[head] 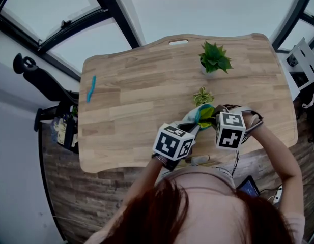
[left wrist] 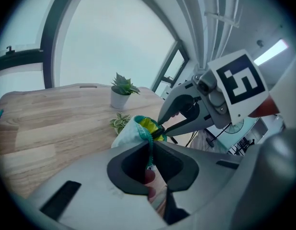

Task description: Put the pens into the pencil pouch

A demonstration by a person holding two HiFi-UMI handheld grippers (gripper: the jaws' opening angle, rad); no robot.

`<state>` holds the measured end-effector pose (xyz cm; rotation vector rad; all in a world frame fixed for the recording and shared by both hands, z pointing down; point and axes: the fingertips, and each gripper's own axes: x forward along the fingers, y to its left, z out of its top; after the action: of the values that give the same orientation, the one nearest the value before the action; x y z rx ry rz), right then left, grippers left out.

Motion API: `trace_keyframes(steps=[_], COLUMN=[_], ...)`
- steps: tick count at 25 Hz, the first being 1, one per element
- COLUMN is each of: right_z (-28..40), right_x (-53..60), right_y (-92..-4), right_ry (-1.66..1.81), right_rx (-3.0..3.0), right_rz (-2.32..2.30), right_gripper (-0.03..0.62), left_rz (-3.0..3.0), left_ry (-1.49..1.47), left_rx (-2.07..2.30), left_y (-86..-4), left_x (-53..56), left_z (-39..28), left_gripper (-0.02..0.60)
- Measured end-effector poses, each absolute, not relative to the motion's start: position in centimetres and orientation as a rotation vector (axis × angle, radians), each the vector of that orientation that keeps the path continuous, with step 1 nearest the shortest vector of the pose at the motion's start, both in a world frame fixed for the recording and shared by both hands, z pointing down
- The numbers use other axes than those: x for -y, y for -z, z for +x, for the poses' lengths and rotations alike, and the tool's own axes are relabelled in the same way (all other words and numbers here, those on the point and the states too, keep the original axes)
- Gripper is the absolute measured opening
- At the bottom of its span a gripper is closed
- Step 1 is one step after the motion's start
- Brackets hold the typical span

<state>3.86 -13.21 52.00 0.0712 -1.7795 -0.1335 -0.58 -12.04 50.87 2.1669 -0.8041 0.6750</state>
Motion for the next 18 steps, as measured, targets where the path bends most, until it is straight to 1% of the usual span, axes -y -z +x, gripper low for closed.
trace_keyframes(steps=[2, 10, 18], right_z=[3.8, 3.9, 6.7], right_x=[13.3, 14.6, 15.5], right_y=[-52.2, -49.5, -47.6], right_ry=[0.118, -0.009, -0.16], right_rx=[1.796, 2.006, 2.146], right_rz=[0.087, 0.332, 0.687], right_gripper=[0.089, 0.089, 0.071], left_rz=[2.168, 2.138, 2.142], left_ry=[-0.678, -0.625, -0.553], left_rx=[0.801, 0.847, 0.895], left_y=[-51.0, -51.0, -50.3], left_x=[12.0, 12.6, 13.3], left_z=[-0.5, -0.9, -1.2], left_gripper=[0.023, 0.023, 0.022])
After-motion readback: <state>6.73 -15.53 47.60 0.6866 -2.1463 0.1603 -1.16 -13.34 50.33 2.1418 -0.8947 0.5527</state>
